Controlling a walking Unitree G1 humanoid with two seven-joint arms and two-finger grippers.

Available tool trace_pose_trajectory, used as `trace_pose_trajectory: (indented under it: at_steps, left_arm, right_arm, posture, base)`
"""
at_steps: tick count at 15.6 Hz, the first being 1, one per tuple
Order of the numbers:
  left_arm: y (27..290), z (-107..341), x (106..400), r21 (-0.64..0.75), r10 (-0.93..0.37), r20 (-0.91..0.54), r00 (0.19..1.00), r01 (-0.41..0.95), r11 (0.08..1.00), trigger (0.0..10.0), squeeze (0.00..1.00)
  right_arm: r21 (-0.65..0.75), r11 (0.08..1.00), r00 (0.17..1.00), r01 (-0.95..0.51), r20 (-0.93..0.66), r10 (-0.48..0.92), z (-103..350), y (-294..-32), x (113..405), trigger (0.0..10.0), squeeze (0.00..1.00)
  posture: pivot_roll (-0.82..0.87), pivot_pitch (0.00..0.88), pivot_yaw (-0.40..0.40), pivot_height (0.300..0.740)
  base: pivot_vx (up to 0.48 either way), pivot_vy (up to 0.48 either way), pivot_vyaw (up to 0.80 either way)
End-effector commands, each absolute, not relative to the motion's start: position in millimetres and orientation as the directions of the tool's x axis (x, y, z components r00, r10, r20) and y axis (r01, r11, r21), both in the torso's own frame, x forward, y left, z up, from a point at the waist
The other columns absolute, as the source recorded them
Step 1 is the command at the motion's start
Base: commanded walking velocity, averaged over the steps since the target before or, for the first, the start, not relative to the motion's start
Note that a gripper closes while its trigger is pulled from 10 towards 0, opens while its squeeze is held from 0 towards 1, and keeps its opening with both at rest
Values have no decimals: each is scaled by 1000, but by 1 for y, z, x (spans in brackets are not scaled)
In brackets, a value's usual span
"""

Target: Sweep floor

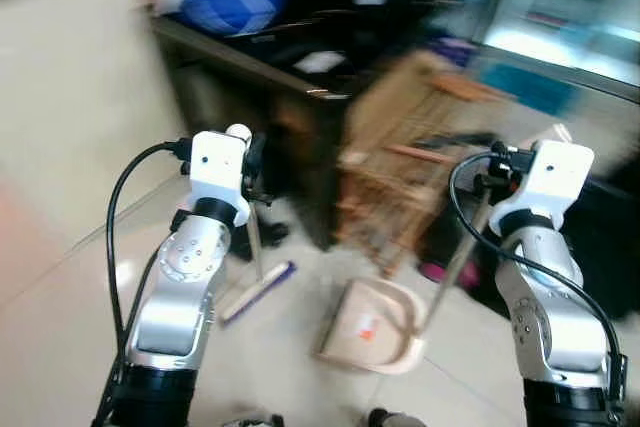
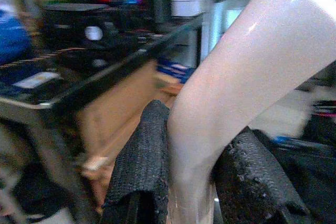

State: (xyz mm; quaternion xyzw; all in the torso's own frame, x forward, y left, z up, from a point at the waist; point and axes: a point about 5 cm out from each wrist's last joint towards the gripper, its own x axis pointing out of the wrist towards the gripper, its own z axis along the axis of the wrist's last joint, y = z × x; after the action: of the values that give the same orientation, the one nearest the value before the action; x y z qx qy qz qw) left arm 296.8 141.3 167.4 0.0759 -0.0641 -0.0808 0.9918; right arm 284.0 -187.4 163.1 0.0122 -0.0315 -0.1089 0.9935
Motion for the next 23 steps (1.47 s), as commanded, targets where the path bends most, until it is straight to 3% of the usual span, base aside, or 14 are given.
trace_pose_trajectory:
  at_steps: [1,4,9,13,15,18,21,23]
  left_arm:
    - [136,169,294,194,-227,134,965,199,961,10000,0]
    - [124,162,291,185,-297,87,951,277,943,10000,0]
    - [135,152,278,105,-245,33,969,240,965,10000,0]
    - [133,153,288,174,-279,28,960,270,947,10000,0]
    - [132,160,293,110,-290,41,956,284,952,10000,0]
    - [130,162,291,128,-287,64,956,277,952,10000,0]
    - [129,163,283,134,-327,90,941,314,940,10000,0]
    - [134,161,282,147,-295,81,952,281,948,10000,0]
  right_arm:
    - [22,976,971,219,89,-220,171,-189,279,10000,0]
    - [-12,980,980,198,19,-198,160,-187,274,10000,0]
    - [-25,987,987,160,-26,-161,158,-183,272,10000,0]
    - [-38,927,927,374,15,-374,167,-213,257,10000,0]
    - [-59,915,917,399,38,-397,174,-219,253,10000,0]
    - [-75,885,885,460,118,-450,192,-228,247,10000,0]
    - [-121,885,892,450,100,-440,194,-233,241,10000,0]
    - [-123,900,907,418,7,-420,176,-227,242,10000,0]
  posture:
    - [-20,4,33,740]
    - [-25,2,23,740]
    - [-20,15,-9,740]
    - [-48,33,25,740]
    - [-62,32,40,740]
    - [-64,41,50,740]
    - [-71,53,41,740]
    - [-60,61,35,740]
  base:
    - [0,0,-800]
    - [0,0,-800]
    - [0,0,-800]
    - [0,0,-800]
    - [0,0,-800]
    - [0,0,-800]
    - [0,0,-800]
    - [0,0,-800]
